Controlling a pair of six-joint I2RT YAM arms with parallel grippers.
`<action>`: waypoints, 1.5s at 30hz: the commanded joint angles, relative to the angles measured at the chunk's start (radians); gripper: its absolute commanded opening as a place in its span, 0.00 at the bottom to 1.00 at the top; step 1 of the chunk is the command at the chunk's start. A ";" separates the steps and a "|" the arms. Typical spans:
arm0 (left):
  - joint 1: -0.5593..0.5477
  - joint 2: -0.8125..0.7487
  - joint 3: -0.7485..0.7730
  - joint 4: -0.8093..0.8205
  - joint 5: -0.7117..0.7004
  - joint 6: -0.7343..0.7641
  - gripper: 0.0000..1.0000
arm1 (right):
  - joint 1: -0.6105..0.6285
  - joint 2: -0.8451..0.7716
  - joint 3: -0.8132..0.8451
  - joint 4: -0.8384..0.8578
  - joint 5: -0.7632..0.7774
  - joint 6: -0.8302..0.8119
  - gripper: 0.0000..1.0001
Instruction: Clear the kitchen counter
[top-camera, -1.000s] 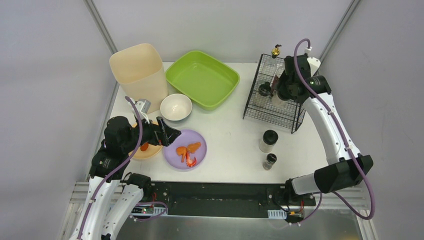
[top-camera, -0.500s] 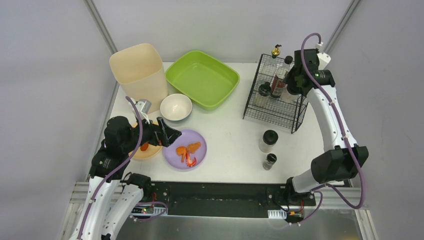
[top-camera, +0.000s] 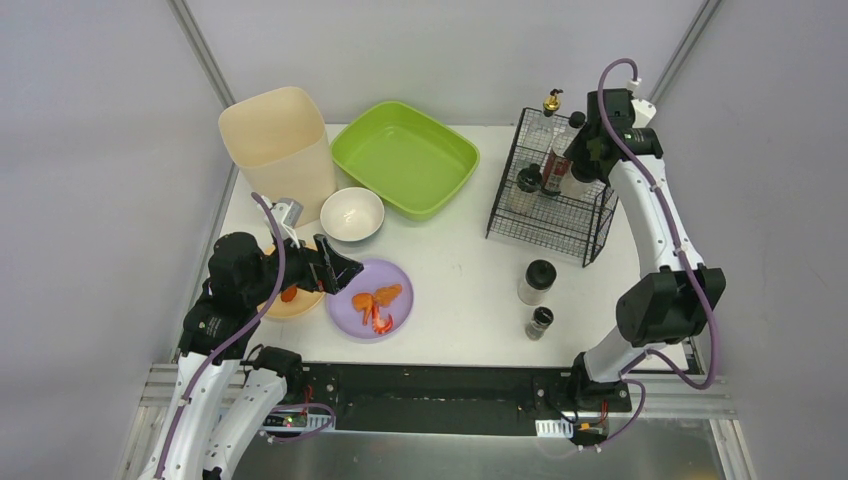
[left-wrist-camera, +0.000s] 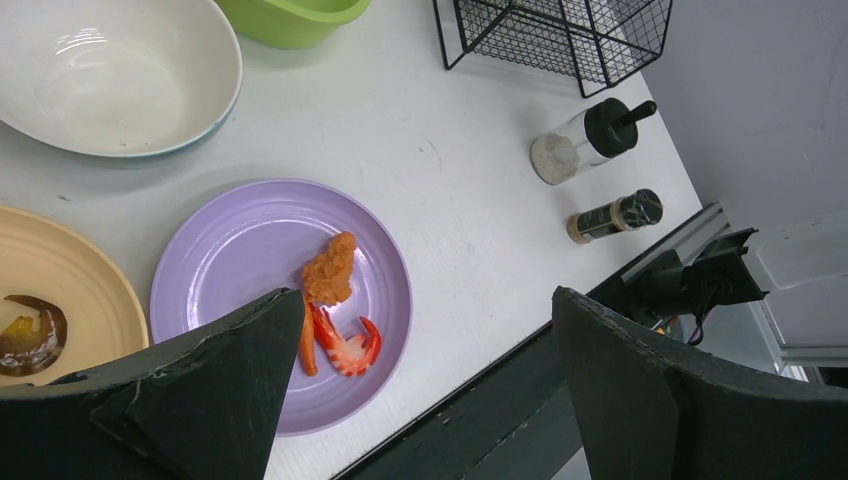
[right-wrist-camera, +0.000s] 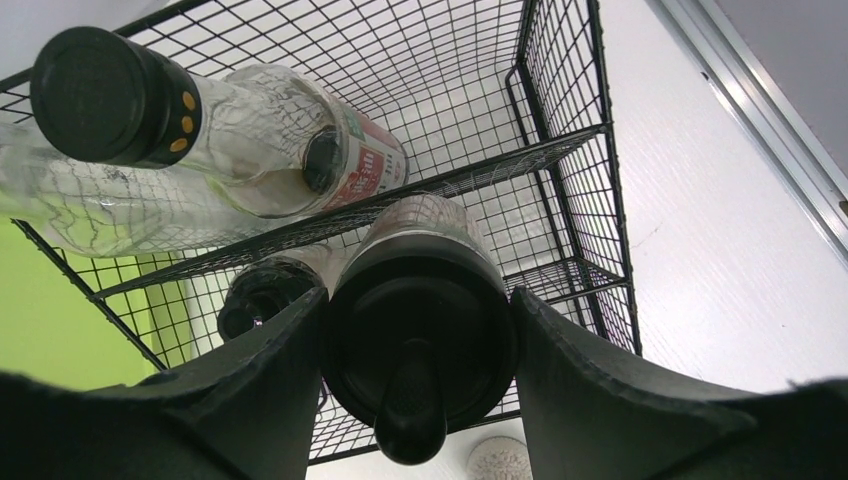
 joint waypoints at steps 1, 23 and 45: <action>0.013 0.000 0.005 0.033 0.025 -0.001 1.00 | -0.005 -0.004 0.019 0.084 -0.017 -0.024 0.12; 0.015 -0.002 0.004 0.033 0.026 -0.001 1.00 | -0.004 0.094 -0.180 0.176 -0.048 0.037 0.15; 0.016 0.003 0.005 0.032 0.028 -0.001 1.00 | 0.008 0.123 -0.141 0.123 -0.048 0.041 0.73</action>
